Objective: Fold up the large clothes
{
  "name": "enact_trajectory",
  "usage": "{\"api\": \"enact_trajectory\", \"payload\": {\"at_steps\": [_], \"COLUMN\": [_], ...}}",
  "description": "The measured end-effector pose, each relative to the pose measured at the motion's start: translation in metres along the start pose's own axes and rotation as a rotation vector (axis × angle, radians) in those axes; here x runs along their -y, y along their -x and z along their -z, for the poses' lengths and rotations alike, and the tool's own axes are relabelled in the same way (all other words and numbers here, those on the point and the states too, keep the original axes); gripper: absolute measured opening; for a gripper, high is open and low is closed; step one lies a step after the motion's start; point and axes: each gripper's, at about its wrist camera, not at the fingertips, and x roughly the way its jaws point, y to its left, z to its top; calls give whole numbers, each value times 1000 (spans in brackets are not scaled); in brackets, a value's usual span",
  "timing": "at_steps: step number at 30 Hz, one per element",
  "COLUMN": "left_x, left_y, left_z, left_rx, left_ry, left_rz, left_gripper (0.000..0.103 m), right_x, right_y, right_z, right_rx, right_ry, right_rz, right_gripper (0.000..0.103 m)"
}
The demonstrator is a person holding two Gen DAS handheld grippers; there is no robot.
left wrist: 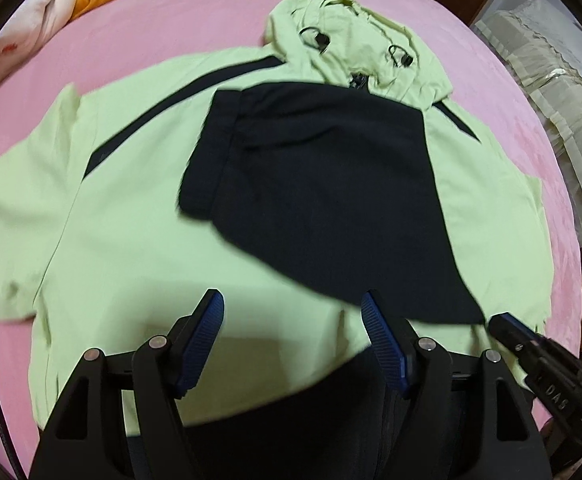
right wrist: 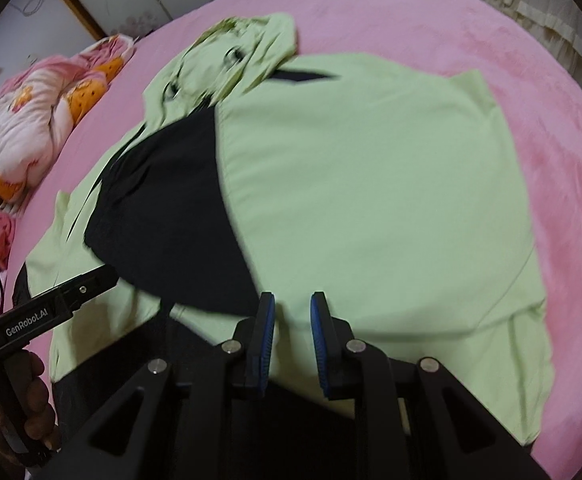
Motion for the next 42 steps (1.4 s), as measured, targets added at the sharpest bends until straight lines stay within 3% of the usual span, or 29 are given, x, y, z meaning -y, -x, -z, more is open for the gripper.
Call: {"api": "enact_trajectory", "payload": {"at_steps": [7, 16, 25, 33, 42], "left_x": [-30, -99, -205, -304, -435], "left_y": [22, 63, 100, 106, 93], "left_z": [34, 56, 64, 80, 107], "left_rx": [-43, -38, 9, 15, 61], "left_ry": [51, 145, 276, 435, 733], "left_rz": [8, -9, -50, -74, 14], "left_gripper": [70, 70, 70, 70, 70], "right_x": [-40, -115, -212, -302, -372], "right_y": [3, 10, 2, -24, -59], "right_z": [30, 49, 52, 64, 67], "right_rx": [-67, -114, -125, -149, -169], "right_ry": [45, 137, 259, 365, 420], "right_rz": [-36, -96, -162, -215, -254], "right_gripper": [18, 18, 18, 18, 18]}}
